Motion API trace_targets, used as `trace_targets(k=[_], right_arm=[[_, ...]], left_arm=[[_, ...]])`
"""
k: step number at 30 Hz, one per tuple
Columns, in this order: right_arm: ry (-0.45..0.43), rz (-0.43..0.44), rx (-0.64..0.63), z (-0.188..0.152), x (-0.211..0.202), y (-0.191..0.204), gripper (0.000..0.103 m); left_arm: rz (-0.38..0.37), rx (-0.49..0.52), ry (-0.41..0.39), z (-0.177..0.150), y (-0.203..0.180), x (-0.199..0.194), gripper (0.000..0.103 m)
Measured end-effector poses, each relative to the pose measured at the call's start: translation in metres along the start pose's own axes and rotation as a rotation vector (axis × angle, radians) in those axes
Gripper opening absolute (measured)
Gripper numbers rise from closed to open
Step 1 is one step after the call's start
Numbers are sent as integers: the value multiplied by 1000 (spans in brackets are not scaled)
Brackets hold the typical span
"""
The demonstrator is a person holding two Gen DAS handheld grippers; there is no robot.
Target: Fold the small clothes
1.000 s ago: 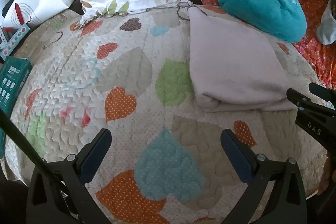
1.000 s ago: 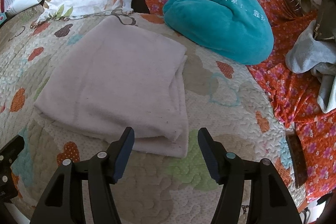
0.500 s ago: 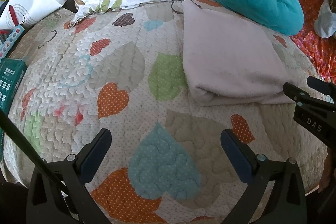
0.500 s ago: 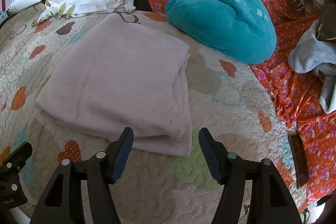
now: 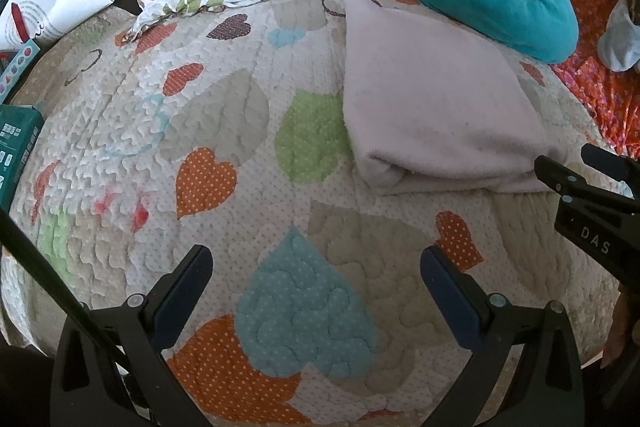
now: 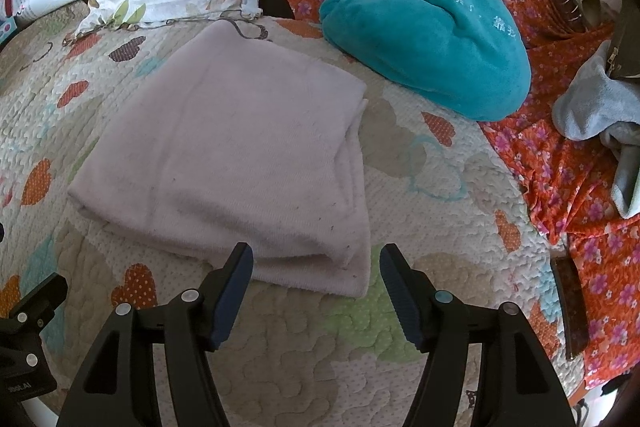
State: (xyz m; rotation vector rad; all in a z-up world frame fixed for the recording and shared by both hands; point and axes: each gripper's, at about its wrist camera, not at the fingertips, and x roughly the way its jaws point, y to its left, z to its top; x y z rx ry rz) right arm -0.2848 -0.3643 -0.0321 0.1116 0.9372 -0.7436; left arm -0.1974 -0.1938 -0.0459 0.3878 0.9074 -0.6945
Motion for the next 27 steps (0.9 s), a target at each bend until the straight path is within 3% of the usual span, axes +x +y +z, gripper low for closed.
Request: trace_targets(k=[27], right_arm=[[9, 1, -34, -1, 2, 9, 72]], left_arm=[[-13, 3, 28, -3, 3, 9, 103]])
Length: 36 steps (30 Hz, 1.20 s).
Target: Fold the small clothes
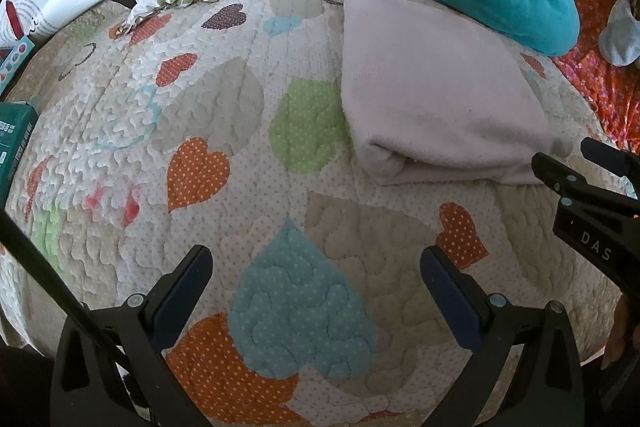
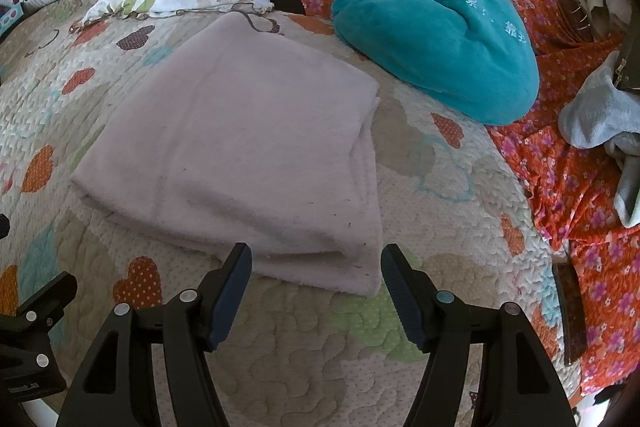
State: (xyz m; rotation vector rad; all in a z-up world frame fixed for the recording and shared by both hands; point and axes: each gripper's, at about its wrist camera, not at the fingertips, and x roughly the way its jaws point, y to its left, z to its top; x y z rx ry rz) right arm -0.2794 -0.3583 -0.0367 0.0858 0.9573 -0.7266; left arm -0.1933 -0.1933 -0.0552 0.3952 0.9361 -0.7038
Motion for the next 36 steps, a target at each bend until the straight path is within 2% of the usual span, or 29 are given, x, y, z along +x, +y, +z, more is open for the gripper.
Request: trace_targets(k=[36], right_arm=[[11, 7, -27, -2, 2, 5, 74]], left_arm=[[1, -3, 14, -4, 2, 5, 103]])
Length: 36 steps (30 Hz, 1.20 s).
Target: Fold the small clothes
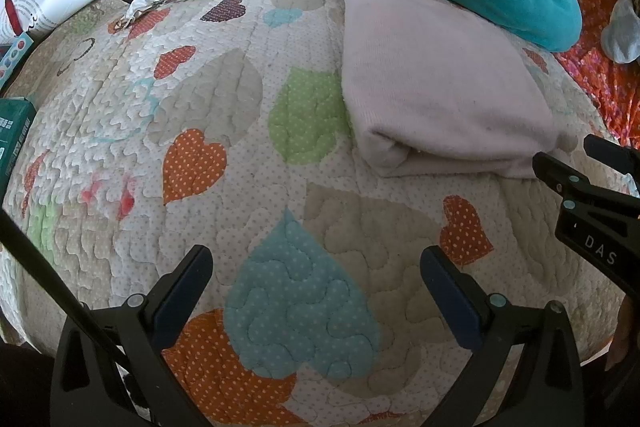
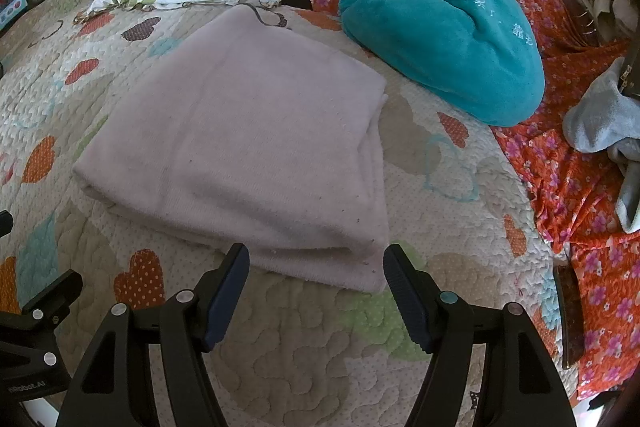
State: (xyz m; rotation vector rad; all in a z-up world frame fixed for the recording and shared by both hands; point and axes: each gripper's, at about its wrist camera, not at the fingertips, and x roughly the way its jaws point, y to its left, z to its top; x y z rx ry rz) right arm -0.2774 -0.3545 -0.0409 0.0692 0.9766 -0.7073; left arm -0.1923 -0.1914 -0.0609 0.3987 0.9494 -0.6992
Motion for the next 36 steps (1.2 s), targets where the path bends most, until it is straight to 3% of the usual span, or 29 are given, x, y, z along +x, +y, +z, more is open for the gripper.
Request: trace_targets(k=[16, 36], right_arm=[[37, 7, -21, 0, 7, 1, 75], [21, 1, 0, 0, 3, -7, 76]], left_arm=[[-1, -11, 11, -1, 2, 3, 103], [13, -22, 10, 2, 2, 0, 103]])
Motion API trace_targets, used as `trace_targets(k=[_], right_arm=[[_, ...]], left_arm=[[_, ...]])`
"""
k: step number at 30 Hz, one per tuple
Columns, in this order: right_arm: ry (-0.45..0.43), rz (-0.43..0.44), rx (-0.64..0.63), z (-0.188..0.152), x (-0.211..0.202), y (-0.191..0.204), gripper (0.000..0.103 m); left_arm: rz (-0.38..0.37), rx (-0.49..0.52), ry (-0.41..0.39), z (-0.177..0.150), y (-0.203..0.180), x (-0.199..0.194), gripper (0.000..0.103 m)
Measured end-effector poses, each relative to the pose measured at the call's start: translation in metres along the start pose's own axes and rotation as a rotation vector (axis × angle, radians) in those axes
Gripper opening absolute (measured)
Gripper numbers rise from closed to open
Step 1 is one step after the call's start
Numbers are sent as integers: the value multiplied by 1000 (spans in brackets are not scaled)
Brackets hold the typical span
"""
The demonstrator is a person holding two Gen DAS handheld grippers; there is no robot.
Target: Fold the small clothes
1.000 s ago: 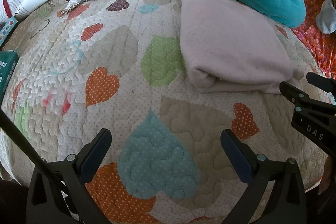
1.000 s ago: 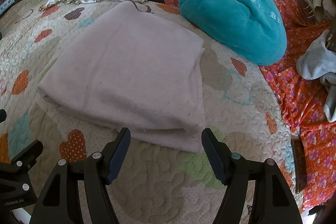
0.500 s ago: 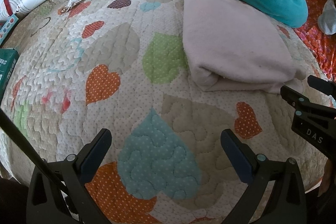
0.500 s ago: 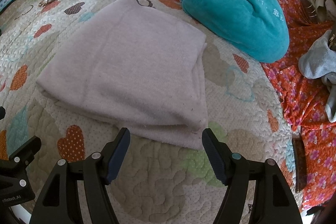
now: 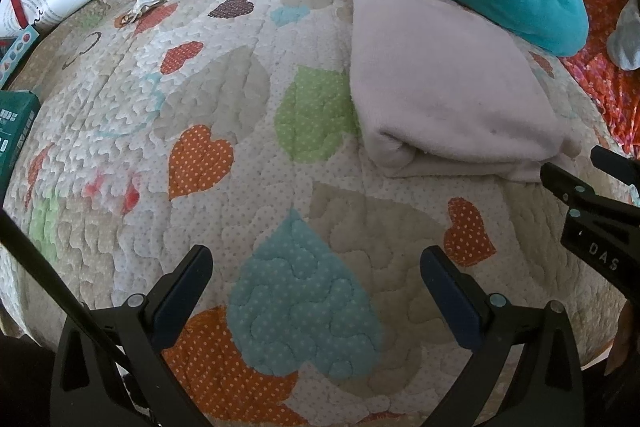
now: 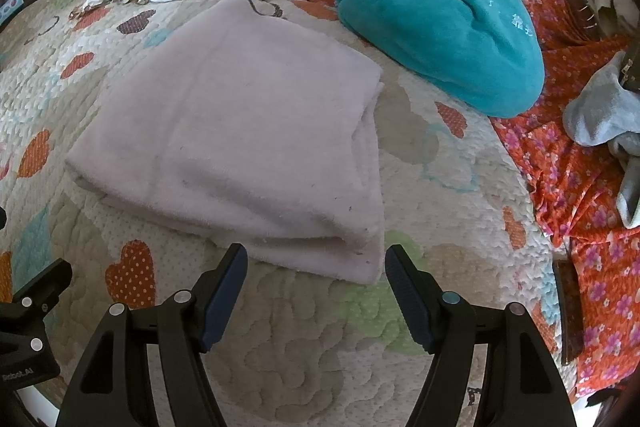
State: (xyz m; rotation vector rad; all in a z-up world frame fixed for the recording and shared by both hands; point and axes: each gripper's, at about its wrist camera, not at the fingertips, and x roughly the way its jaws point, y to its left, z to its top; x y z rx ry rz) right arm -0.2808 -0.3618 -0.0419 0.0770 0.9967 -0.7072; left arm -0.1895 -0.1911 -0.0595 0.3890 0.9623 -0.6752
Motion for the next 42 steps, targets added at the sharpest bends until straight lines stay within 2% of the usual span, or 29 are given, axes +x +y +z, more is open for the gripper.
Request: trace_targets(k=[27, 42], right_arm=[[-9, 7, -8, 2, -3, 6, 76], [-5, 3, -41, -1, 1, 14, 76]], left_arm=[[5, 0, 12, 0, 3, 5, 103], [-25, 10, 13, 1, 5, 6, 103]])
